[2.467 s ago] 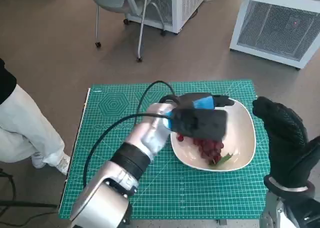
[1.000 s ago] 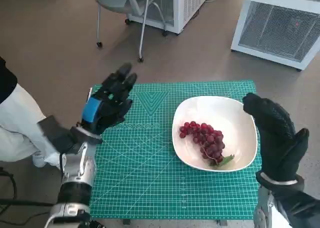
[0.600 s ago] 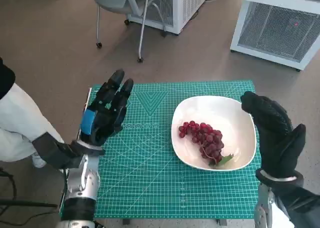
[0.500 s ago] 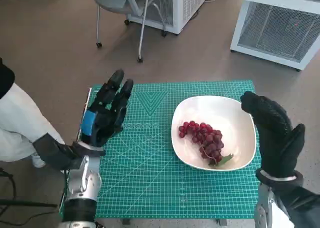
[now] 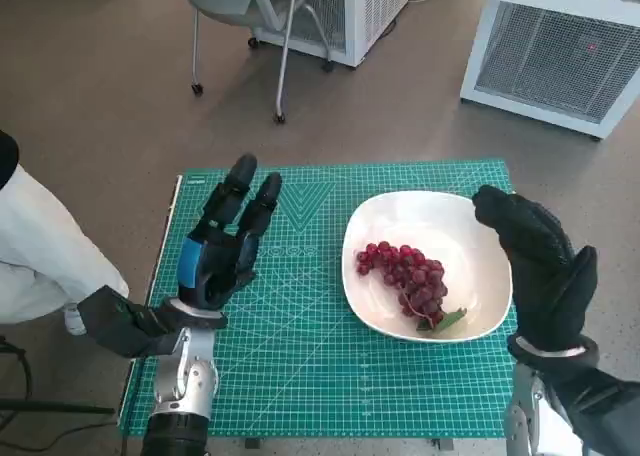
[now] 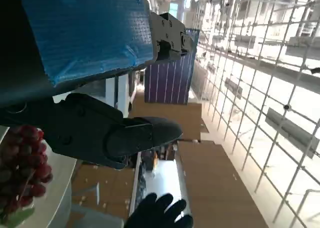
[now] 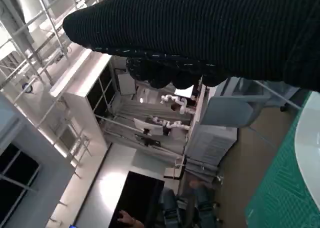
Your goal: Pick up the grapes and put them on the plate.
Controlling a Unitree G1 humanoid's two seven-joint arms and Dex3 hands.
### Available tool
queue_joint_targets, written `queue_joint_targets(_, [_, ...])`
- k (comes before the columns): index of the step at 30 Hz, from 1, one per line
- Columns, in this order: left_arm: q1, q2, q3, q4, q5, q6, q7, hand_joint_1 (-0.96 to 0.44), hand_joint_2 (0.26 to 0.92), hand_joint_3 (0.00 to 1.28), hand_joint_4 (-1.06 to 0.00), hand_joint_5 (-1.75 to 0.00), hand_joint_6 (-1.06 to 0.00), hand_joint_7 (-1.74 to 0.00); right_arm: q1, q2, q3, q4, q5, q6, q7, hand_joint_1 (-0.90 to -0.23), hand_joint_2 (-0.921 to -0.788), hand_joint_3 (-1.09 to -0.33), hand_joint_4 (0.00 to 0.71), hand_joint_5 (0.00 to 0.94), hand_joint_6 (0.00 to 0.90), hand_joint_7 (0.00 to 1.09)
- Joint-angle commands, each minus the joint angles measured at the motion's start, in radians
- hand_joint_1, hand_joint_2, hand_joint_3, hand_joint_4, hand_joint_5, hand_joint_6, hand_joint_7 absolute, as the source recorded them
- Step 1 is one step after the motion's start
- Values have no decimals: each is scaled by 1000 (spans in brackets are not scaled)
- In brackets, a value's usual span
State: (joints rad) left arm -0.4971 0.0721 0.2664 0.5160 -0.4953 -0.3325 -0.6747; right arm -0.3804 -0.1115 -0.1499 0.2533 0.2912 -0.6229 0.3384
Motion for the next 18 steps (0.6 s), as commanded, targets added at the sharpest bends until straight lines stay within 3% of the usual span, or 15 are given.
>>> queue_joint_targets(1, [22,-6,-4,-15,-7,-7,-16,-583,921,404,-138,-7,-254,-21,7,-2,-3,21,7,-3,15,-515,-921,-538,455,0,116,579])
queue_joint_targets(18, [16,0,-15,45,36,-78,-28,-547,921,370,-128,0,-256,-18,14,-11,-11,36,18,-27,41,-518,-921,-539,450,0,100,590])
